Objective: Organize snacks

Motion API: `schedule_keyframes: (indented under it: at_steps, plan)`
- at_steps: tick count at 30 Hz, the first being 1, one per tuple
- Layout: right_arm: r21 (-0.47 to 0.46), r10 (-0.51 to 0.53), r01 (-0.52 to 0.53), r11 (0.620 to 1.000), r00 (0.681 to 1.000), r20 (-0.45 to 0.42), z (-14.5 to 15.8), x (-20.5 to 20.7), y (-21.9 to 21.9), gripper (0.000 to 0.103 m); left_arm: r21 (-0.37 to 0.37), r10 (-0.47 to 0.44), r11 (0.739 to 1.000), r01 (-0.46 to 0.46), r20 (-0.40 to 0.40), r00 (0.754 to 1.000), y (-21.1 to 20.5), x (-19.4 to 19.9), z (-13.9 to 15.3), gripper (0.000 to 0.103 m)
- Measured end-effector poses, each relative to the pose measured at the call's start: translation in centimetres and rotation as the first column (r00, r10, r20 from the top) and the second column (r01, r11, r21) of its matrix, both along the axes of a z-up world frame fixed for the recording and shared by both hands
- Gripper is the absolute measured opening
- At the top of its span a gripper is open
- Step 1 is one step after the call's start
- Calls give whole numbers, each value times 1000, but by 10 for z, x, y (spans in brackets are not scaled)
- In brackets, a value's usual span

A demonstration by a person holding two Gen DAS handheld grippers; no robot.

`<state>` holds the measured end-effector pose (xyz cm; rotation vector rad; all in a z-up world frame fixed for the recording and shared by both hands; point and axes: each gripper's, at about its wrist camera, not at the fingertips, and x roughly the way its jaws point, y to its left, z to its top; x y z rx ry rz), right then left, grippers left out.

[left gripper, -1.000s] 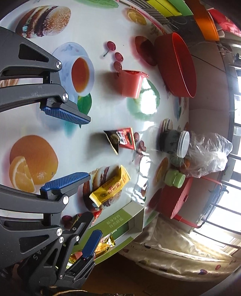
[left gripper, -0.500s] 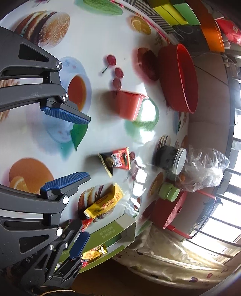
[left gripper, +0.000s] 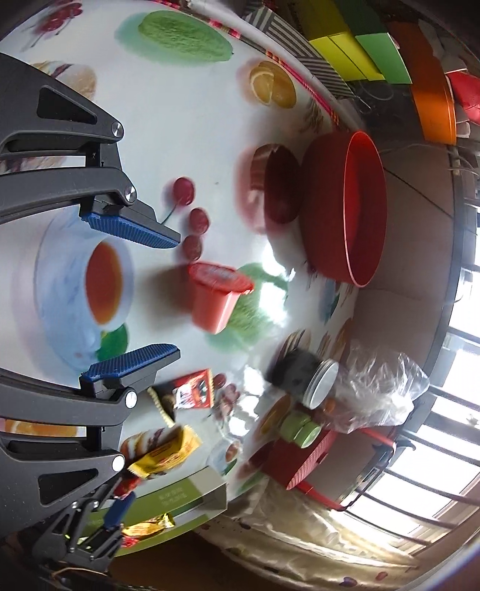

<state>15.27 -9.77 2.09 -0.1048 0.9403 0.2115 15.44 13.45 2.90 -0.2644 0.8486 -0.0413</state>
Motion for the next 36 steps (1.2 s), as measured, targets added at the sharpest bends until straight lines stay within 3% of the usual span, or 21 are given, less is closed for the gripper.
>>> schedule_keyframes:
  at_steps: [8,23,36]
  plan:
    - [-5,6,-6,1000,1000,3,-1,-2,1,27,-3,-3,1000,3,18,1000,11,19,4,55]
    - [25,4,-4,1000,1000,0,-1,-9,-1,26,-8,-18,1000,18,-26,1000,8,60,-10,55]
    - [39,-3,3,999,1000,-1,-1,-10,-2,27,70,-46,996,50,-62,997,-11,65,-18,55]
